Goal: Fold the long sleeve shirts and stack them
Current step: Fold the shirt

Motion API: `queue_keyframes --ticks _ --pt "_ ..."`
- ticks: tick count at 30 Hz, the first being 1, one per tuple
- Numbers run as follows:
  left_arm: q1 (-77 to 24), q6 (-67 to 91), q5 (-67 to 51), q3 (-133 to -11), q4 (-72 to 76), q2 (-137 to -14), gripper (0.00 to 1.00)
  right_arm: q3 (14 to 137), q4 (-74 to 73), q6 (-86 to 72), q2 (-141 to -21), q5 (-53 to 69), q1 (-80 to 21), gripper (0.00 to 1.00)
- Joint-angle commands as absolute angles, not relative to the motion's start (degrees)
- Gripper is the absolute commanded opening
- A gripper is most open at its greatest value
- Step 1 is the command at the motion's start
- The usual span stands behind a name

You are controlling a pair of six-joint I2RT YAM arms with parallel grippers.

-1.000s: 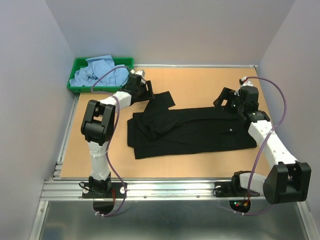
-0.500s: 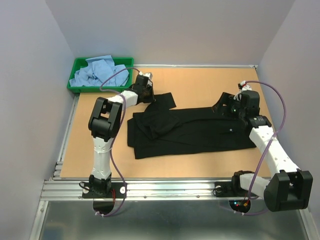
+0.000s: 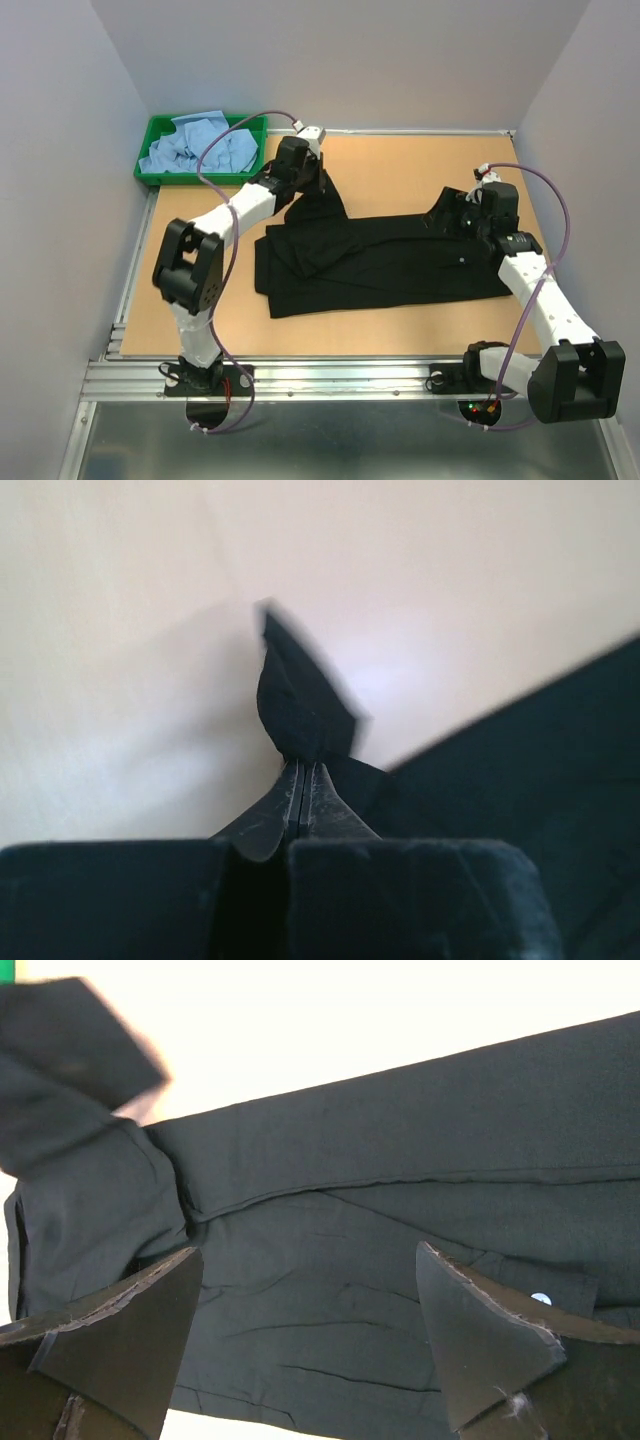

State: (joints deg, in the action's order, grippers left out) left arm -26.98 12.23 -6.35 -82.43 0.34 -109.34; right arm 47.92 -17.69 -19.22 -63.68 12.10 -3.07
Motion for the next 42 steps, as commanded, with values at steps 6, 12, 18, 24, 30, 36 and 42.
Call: queue_keyframes --ticks 6,12,18,24,30,36,42 --pt "-42.15 5.37 -12.39 -70.41 4.66 -86.51 0.0 49.92 -17.14 -18.46 -61.7 11.53 -2.99 0.92" --pt "-55.96 0.35 -15.29 -59.17 2.82 -79.29 0.18 49.48 -17.14 -19.16 -60.56 2.48 -3.08 0.92" --pt "-62.14 -3.26 -8.88 -55.46 -1.22 -74.37 0.74 49.57 -17.14 -19.16 -61.52 0.44 -2.99 0.92" --pt "-57.85 3.77 4.04 -54.93 -0.35 -73.03 0.91 49.13 -17.31 -20.91 -67.84 6.31 -2.99 0.91" --pt "-44.49 13.09 1.58 -55.72 2.28 -76.98 0.91 50.89 -17.31 -21.53 -74.44 8.96 -3.08 0.88" --pt "-35.25 18.97 2.46 -58.88 3.25 -87.17 0.91 54.05 -17.05 -20.13 -82.17 7.12 -2.99 0.86" --pt "-31.38 20.48 4.39 -62.49 3.52 -96.32 0.91 57.3 -15.03 -18.64 -89.11 3.08 -3.16 0.83"
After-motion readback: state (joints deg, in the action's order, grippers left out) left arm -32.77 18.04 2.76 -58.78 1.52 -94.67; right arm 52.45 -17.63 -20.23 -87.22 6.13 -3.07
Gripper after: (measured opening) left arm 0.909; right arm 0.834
